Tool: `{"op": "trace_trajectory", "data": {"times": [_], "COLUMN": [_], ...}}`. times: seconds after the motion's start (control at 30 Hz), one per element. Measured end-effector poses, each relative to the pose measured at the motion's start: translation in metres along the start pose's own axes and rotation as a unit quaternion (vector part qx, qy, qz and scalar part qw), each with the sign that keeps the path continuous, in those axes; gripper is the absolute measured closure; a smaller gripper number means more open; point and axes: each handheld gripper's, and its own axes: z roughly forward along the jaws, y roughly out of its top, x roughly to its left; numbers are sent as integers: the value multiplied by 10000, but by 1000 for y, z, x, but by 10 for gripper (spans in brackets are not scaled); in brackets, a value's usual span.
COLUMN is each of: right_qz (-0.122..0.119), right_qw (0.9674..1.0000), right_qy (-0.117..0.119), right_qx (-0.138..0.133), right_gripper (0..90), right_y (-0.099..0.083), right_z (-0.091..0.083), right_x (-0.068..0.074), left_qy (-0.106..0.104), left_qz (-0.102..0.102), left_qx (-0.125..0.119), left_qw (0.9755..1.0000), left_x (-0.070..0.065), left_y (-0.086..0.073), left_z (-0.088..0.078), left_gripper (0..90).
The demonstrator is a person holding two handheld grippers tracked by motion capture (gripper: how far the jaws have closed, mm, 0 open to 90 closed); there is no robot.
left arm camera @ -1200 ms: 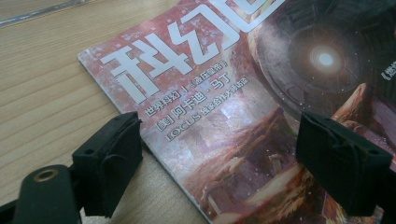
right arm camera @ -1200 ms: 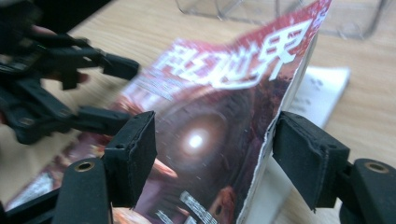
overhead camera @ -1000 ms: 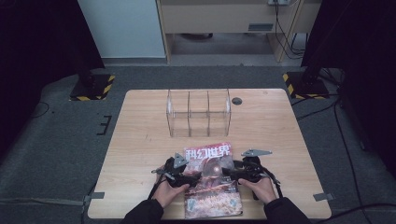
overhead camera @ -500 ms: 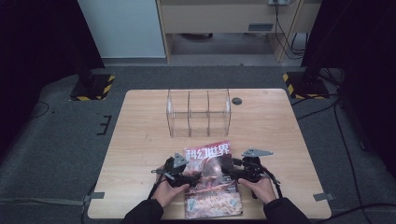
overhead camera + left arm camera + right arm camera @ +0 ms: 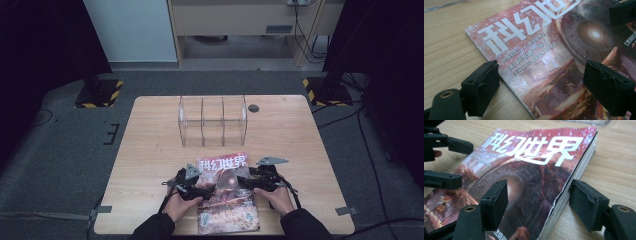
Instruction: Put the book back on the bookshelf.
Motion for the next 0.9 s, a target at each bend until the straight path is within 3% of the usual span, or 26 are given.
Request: {"op": "trace_trajectory", "data": {"times": [0.07,0.17,0.23,0.33,0.5,0.53,0.63,0.7,0.9], "right_qz": [-24,161,115,52,252,352,313,128,179], "right_qw": [9998,9970,9965,9989,9991,9982,9979,9984,9986], "right_qy": [98,521,569,303,334,461,465,422,476], "right_qx": [-153,-544,-602,-355,-8,127,333,353,124], "right_gripper": [351,427,441,432,446,495,492,481,658], "right_y": [2,8,10,6,2,1,-1,0,2], "right_z": [-3,-12,-14,-10,-8,-7,-2,-1,-5], "right_x": [1,3,5,5,2,3,7,10,7], "left_qy": [1,-2,-2,-5,-7,-12,-16,-17,-74], "left_qz": [0,-12,-12,-20,-19,-24,-23,-21,-72], "left_qx": [1,-7,-2,-10,-9,-13,-9,-7,-47], "left_qw": [10000,10000,10000,10000,10000,10000,10000,10000,9999], "left_x": [0,0,0,0,0,0,0,1,2], "left_y": [0,0,0,0,0,0,0,0,0], "left_z": [0,0,0,0,0,0,0,0,-1], "left_gripper": [124,123,123,124,123,123,122,122,128]}}
